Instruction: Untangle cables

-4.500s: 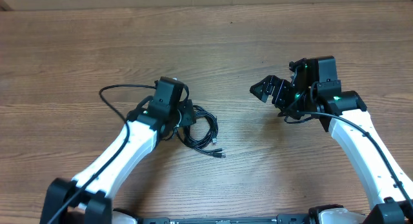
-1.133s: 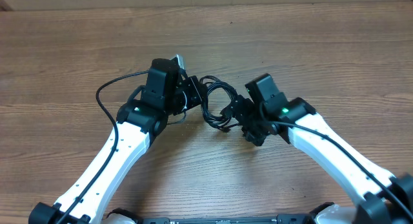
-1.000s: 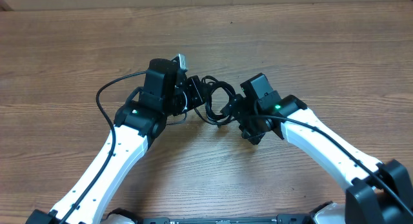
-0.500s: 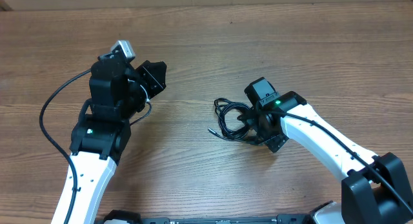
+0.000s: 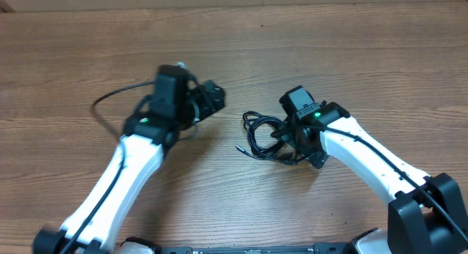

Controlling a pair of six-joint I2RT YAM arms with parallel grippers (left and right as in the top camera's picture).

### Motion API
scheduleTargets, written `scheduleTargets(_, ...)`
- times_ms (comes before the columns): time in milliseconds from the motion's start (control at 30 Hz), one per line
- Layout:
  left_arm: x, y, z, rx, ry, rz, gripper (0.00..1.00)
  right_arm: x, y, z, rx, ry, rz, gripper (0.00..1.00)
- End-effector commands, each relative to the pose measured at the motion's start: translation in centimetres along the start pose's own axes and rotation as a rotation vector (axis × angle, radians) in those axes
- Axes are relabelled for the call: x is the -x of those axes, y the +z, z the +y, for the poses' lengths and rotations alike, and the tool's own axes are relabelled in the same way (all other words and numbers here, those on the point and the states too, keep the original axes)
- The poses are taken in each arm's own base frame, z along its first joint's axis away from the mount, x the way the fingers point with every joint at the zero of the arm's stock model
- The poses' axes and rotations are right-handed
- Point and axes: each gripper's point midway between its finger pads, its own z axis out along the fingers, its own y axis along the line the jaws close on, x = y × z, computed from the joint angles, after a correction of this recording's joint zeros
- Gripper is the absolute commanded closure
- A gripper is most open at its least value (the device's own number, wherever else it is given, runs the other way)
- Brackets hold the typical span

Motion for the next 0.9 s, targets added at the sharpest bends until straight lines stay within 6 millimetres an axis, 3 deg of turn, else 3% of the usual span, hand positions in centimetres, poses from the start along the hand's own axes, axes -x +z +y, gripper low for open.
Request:
scheduleTargets(0, -2.6, 3.1, -0.7, -0.009, -0.019, 0.101, 0.17, 2.2, -2.2, 0.3, 0.05, 0.013, -0.049, 0.07)
scheduleTargets(100, -4.2, 5.7, 0.3, 0.039, -0.144, 0.152, 0.34, 2.5, -2.7, 0.4, 0.075, -0.007, -0.044, 0.07)
scheduleTargets(200, -5.8, 7.7, 1.3, 0.079, -0.282, 0.212, 0.45, 2.2, -2.7, 0.6, 0.088, -0.04, -0.024, 0.07)
scheduleTargets(400, -8.2, 11.1, 0.9, 0.013, -0.355, 0.339, 0.47, 2.1, -2.7, 0.9, 0.104, -0.043, -0.016, 0.07)
scheduleTargets(600, -9.2, 13.0, 1.2, -0.011, -0.361, 0.39, 0.51, 2.1, -2.7, 0.9, 0.105, -0.043, -0.017, 0.07)
scheduleTargets(733, -9.6, 13.2, 1.7, 0.007, -0.367, 0.4, 0.75, 2.2, -2.7, 1.0, 0.108, -0.042, -0.02, 0.07)
scheduleTargets(800, -9.5, 13.2, 1.7, 0.007, -0.365, 0.397, 0.94, 2.2, -2.7, 1.1, 0.112, -0.042, -0.021, 0.06)
scheduleTargets(867, -9.4, 13.2, 1.8, 0.008, -0.352, 0.391, 0.96, 2.2, -2.7, 1.1, 0.113, -0.042, -0.021, 0.06)
